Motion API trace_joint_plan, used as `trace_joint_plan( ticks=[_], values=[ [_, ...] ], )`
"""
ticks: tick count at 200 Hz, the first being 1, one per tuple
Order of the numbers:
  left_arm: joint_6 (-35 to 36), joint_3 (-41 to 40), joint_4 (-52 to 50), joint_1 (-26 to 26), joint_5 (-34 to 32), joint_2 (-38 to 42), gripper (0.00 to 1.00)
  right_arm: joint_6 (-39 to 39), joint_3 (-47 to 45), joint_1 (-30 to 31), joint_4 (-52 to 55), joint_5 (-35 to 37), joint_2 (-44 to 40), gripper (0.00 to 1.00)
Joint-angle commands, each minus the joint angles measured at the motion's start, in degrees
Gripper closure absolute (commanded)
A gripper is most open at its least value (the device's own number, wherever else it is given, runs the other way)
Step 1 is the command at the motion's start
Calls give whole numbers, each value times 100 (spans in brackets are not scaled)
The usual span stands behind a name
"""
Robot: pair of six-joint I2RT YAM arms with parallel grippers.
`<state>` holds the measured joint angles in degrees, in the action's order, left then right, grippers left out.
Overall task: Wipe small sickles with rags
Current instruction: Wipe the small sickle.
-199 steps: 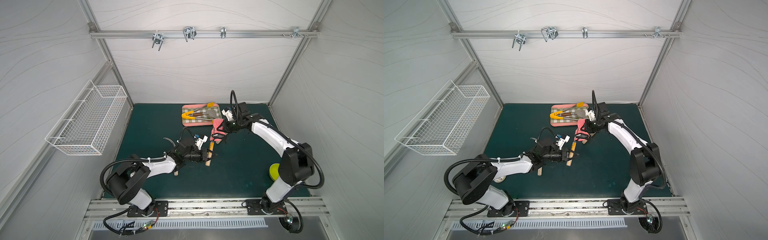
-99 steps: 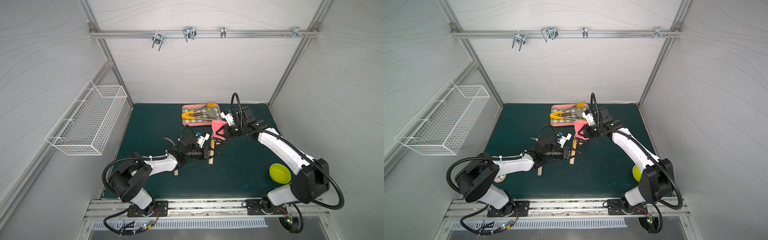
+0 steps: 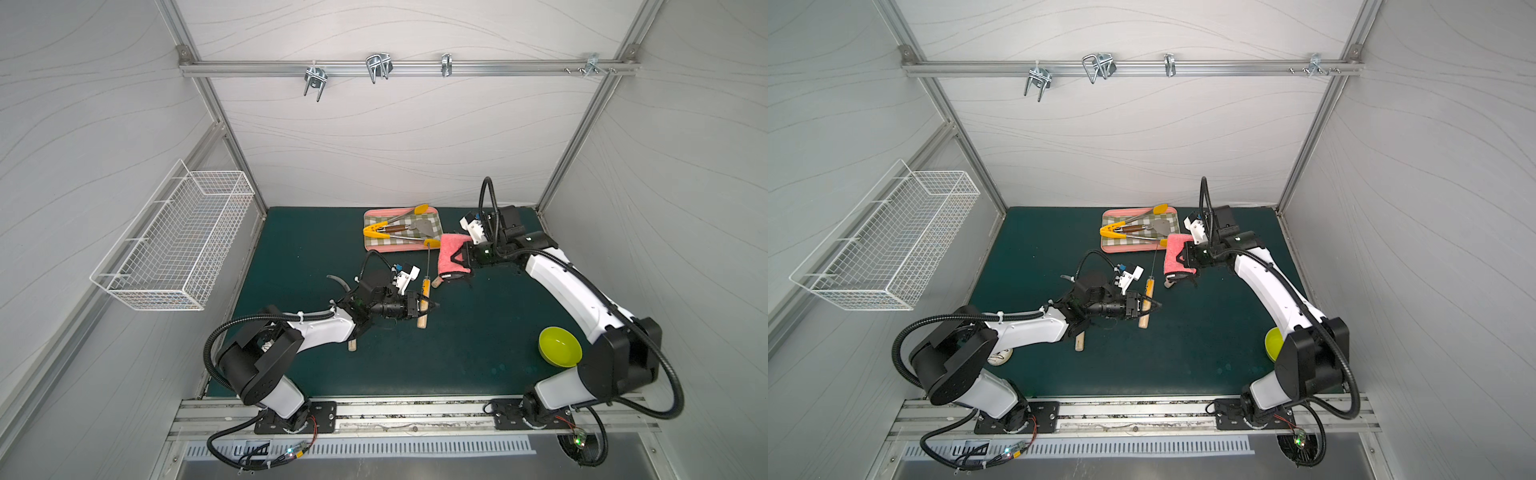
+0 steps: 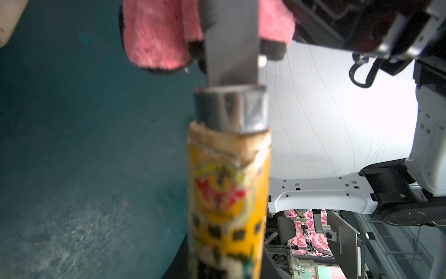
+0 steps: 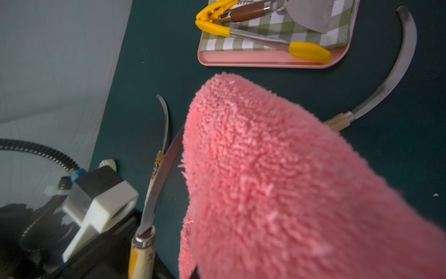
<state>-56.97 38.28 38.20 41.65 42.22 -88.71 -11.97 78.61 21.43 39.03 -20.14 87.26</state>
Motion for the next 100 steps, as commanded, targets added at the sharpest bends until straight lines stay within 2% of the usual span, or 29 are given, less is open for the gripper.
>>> trace_joint_plan(
  ticks=[1,56,100],
  values=[
    [-208,-36,531,10,82,224,100,199,332,-14,26,293,453,100],
    [-313,-27,614,76,102,352,100,-96,1289,177,-170,96,1482,100],
    [-350,-58,723,123,120,259,100,-302,1206,195,-869,-700,1453,100]
  ],
)
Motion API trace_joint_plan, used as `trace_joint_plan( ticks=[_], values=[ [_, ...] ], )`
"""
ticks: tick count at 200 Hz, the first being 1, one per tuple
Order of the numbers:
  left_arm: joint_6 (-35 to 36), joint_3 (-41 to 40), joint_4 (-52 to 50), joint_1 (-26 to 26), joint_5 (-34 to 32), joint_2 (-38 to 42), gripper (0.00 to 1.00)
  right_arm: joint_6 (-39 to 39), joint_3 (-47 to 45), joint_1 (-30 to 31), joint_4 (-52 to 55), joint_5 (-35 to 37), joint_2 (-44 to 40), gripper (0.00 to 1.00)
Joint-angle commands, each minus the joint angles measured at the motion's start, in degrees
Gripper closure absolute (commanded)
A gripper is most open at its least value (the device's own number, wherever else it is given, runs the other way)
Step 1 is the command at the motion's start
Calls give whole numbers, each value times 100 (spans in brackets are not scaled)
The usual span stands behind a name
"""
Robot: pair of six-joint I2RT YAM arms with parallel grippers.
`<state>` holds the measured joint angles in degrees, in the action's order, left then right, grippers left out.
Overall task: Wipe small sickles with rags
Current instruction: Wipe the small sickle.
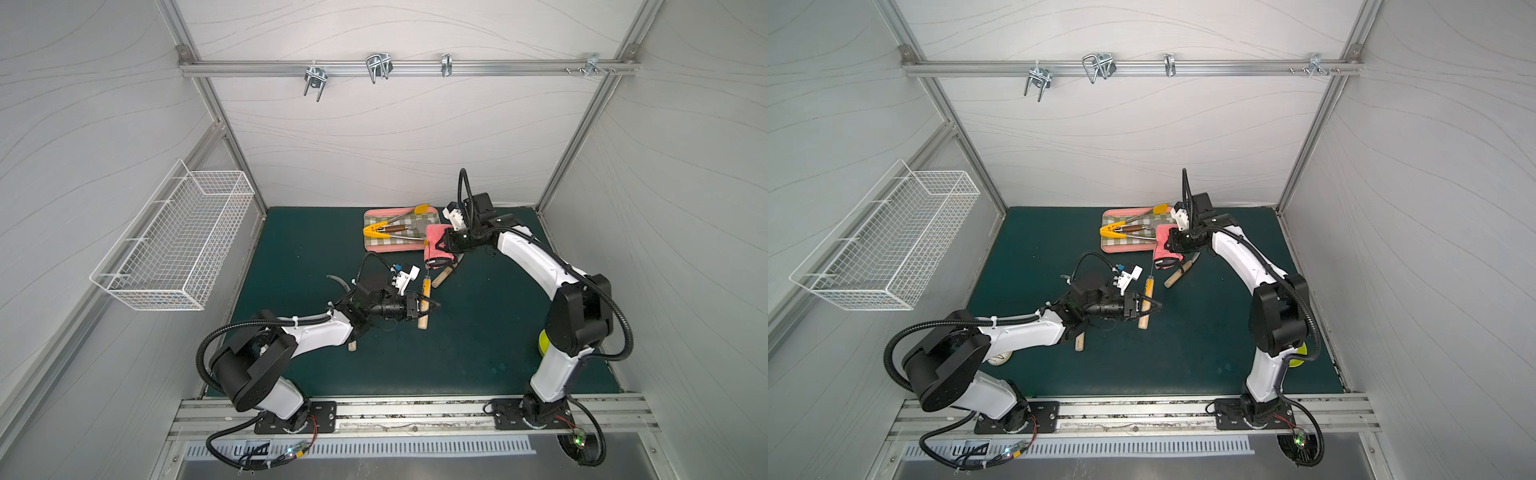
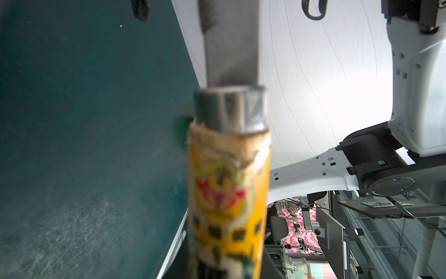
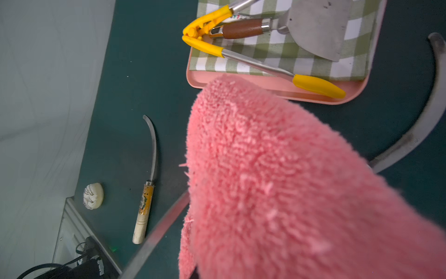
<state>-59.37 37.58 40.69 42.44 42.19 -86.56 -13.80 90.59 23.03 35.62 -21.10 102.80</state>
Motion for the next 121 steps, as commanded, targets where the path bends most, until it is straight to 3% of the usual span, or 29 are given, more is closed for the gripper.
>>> trace_joint_plan(
  ticks=[1,60,121],
  values=[
    [-109,8,475,40,122,39,100,-121,-7,35,-550,-622,-111,100],
    [-10,69,450,43,122,-239,100,336,-1226,208,-1389,-913,-1219,100],
    [66,244,396,41,227,-507,100,602,-1984,619,-1541,-1200,-2231,100]
  ],
)
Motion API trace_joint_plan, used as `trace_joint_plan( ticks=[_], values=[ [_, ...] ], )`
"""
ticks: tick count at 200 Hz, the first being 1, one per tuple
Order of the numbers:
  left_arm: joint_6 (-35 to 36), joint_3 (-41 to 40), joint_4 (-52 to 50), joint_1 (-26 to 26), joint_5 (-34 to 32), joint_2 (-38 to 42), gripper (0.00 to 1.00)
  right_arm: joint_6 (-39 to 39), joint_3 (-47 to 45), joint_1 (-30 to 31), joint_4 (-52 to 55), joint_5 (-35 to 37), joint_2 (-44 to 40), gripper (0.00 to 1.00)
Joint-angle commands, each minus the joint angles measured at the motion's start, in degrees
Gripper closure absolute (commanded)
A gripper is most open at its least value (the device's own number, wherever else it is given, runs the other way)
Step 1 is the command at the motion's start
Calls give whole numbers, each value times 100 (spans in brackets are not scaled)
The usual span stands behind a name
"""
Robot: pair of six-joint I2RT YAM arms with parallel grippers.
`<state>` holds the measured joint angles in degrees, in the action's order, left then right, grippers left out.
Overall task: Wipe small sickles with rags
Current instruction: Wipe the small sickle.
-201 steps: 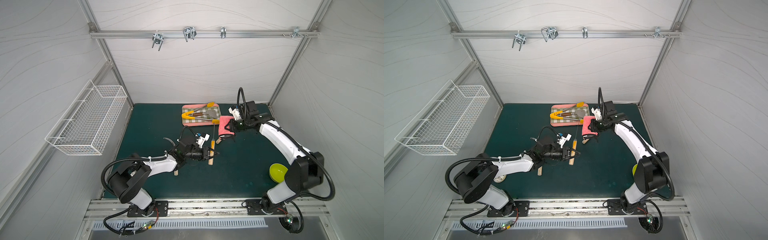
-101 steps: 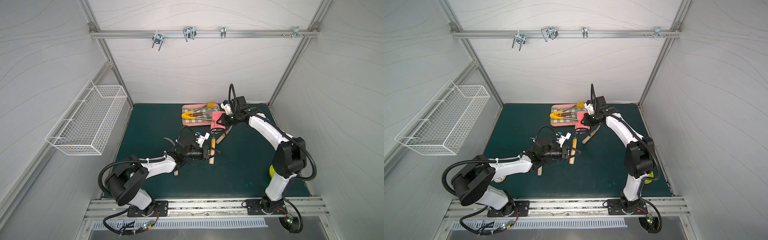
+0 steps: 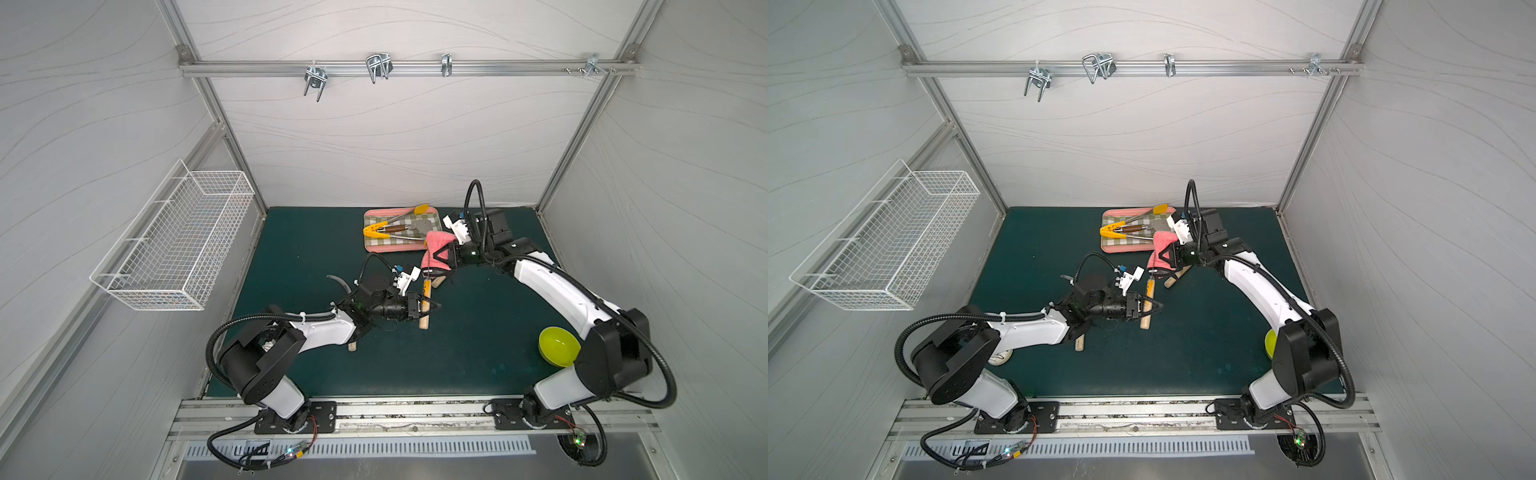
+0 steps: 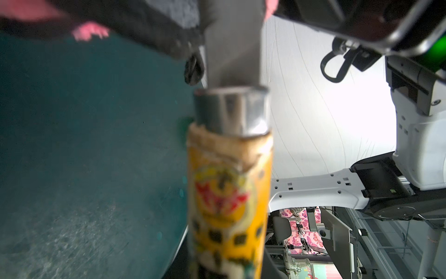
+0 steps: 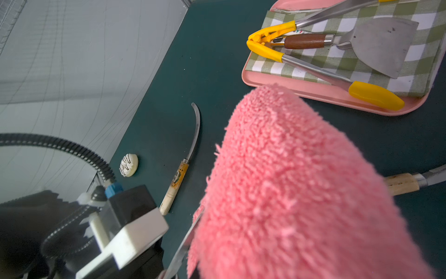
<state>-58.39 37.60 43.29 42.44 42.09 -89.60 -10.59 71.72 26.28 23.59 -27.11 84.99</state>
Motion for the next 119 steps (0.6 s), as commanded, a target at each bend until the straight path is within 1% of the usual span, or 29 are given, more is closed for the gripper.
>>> trace_joint_plan(
  ticks=[1,33,59,77,97,119],
  values=[
    [-32,245,136,43,243,-205,100,279,-106,305,-338,-605,-467,100],
    [61,421,8,-11,286,-224,100,377,-446,438,-50,-694,-1094,100],
    [98,517,-69,-97,325,-174,100,417,-766,401,314,-299,-1753,100],
    [149,564,-167,-139,352,-121,100,398,-818,130,623,-12,-1995,100],
    [144,556,-189,-132,370,-25,100,300,-681,-349,875,174,-1879,100],
    [96,437,-160,-123,362,144,100,347,-275,-517,1136,720,-1432,100]
  ],
)
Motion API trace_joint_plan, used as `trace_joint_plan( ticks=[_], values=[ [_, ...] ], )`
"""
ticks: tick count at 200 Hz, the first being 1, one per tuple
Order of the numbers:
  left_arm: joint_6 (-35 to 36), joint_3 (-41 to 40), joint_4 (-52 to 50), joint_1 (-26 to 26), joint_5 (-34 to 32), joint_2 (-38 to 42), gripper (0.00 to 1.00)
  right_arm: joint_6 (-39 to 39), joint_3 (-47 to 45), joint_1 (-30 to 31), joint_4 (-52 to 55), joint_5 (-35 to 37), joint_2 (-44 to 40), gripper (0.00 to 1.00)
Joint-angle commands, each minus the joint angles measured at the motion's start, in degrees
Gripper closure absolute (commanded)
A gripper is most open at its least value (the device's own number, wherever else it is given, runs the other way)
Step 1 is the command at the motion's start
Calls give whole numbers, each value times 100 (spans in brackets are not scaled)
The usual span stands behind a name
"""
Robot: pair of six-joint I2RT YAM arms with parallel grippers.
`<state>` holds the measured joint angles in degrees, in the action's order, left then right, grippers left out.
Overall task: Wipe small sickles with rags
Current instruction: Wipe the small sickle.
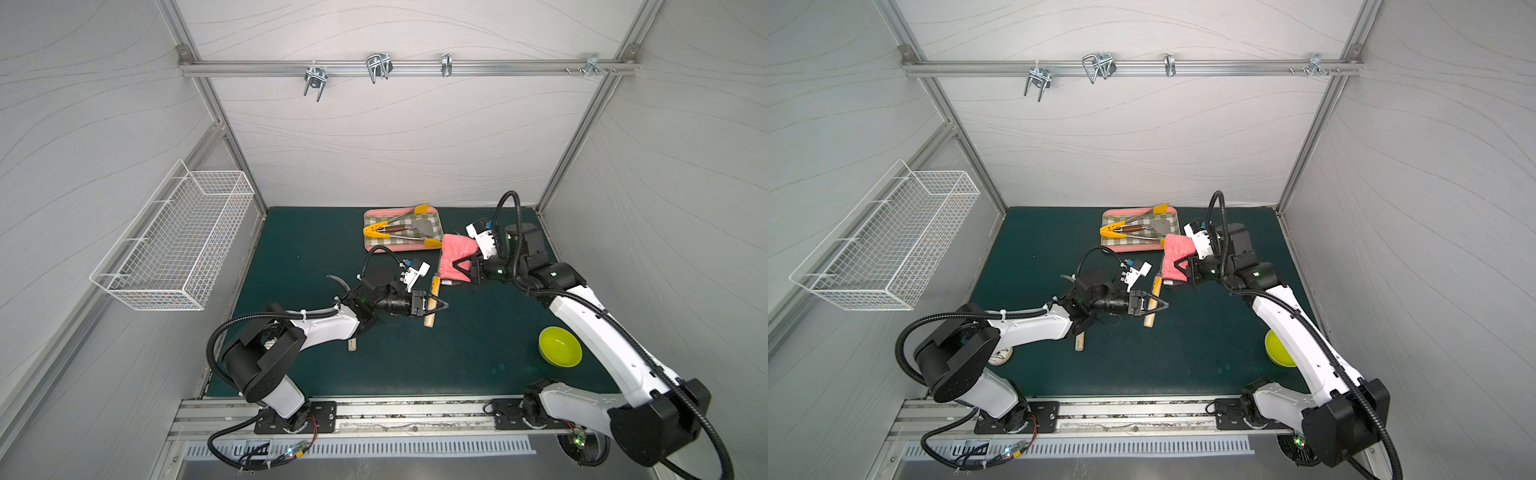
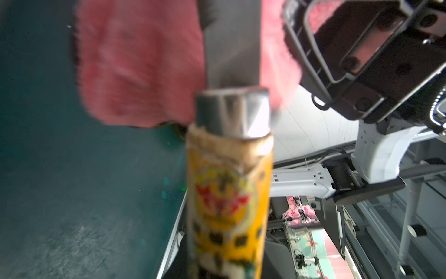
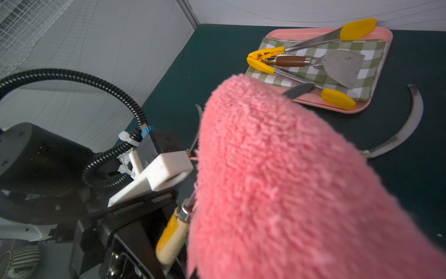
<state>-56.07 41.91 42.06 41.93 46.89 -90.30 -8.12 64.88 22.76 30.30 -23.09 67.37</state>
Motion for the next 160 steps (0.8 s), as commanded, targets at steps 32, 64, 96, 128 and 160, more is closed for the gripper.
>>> trace_joint_plan(
  ticks=[32,64,96,128,160],
  values=[
    [-202,-164,-18,-55,-143,436,100,87,969,-210,324,539,1171,100],
    [-256,-289,30,-17,-149,557,100,91,1737,-209,248,516,2221,100],
    [-412,-448,257,-11,-172,558,100,42,2368,-204,120,364,3068,100],
    [-491,-543,418,-18,-196,540,100,8,2712,-132,0,54,3481,100],
    [-557,-534,587,-12,-149,501,100,-42,2696,-61,-263,-290,3544,100]
  ],
)
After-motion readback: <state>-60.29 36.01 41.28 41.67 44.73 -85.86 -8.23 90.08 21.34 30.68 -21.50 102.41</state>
